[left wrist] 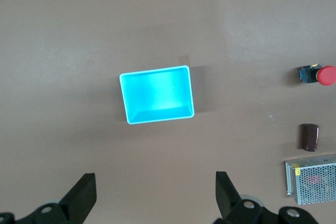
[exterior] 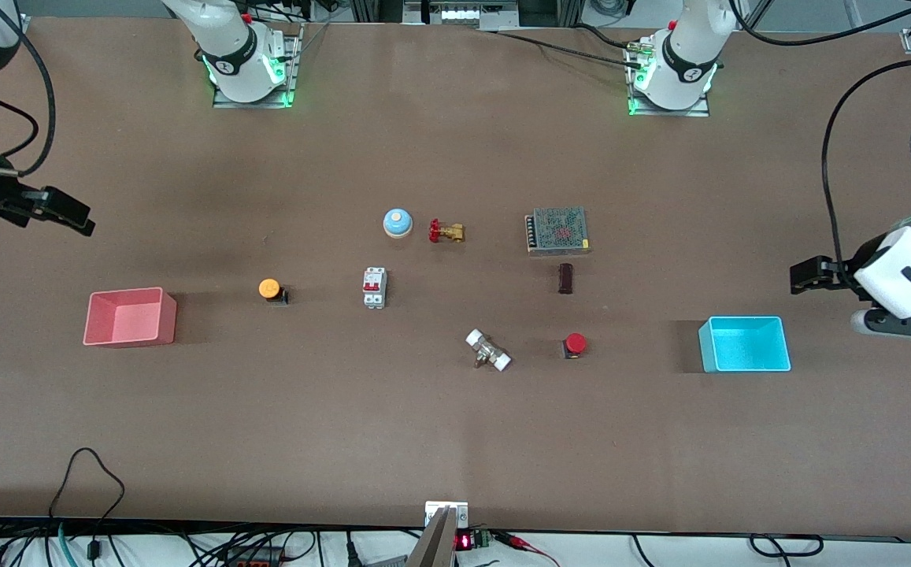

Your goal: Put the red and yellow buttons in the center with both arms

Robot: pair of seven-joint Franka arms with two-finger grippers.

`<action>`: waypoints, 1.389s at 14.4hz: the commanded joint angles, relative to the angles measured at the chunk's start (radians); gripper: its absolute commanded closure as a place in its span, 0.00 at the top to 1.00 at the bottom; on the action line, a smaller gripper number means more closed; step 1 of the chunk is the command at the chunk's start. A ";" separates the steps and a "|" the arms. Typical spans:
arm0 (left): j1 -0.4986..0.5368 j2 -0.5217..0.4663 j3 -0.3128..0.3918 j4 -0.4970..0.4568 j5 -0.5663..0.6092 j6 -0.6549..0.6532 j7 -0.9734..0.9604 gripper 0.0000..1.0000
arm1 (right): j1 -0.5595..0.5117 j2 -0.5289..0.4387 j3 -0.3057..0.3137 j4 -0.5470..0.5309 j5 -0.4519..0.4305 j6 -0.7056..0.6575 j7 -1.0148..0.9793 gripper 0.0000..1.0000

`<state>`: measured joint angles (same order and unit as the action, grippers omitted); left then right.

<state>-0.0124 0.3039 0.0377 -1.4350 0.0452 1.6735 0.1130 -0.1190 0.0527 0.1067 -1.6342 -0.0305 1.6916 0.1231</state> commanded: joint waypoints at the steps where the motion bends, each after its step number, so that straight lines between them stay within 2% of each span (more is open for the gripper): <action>1: -0.001 -0.190 -0.016 -0.256 0.013 0.133 -0.018 1.00 | 0.002 0.001 -0.009 -0.016 0.021 -0.003 -0.013 1.00; 3: -0.004 -0.300 -0.024 -0.420 0.010 0.196 -0.121 1.00 | 0.006 0.001 -0.007 -0.016 0.023 -0.009 -0.019 1.00; 4: -0.011 -0.322 -0.042 -0.438 0.012 0.187 -0.177 1.00 | 0.006 0.004 -0.007 -0.013 0.023 -0.007 -0.019 1.00; 5: -0.003 -0.324 -0.064 -0.436 0.013 0.177 -0.171 1.00 | 0.006 0.006 -0.007 -0.013 0.024 -0.007 -0.019 1.00; 7: -0.001 -0.324 -0.062 -0.420 0.012 0.169 -0.096 1.00 | 0.006 0.007 -0.007 -0.013 0.024 -0.007 -0.016 1.00; 10: 0.000 -0.319 -0.055 -0.371 -0.019 0.094 -0.095 1.00 | 0.006 0.009 -0.006 -0.013 0.024 -0.007 -0.014 1.00; 14: -0.003 -0.275 -0.062 -0.249 -0.022 -0.018 -0.088 1.00 | 0.006 0.009 -0.006 -0.015 0.026 -0.009 -0.013 1.00; 20: -0.004 -0.272 -0.064 -0.242 -0.022 -0.011 -0.093 1.00 | 0.006 0.009 -0.006 -0.015 0.027 -0.009 -0.013 1.00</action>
<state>-0.0157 0.0125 -0.0260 -1.7154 0.0365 1.6837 0.0049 -0.1160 0.0684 0.1062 -1.6459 -0.0241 1.6914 0.1220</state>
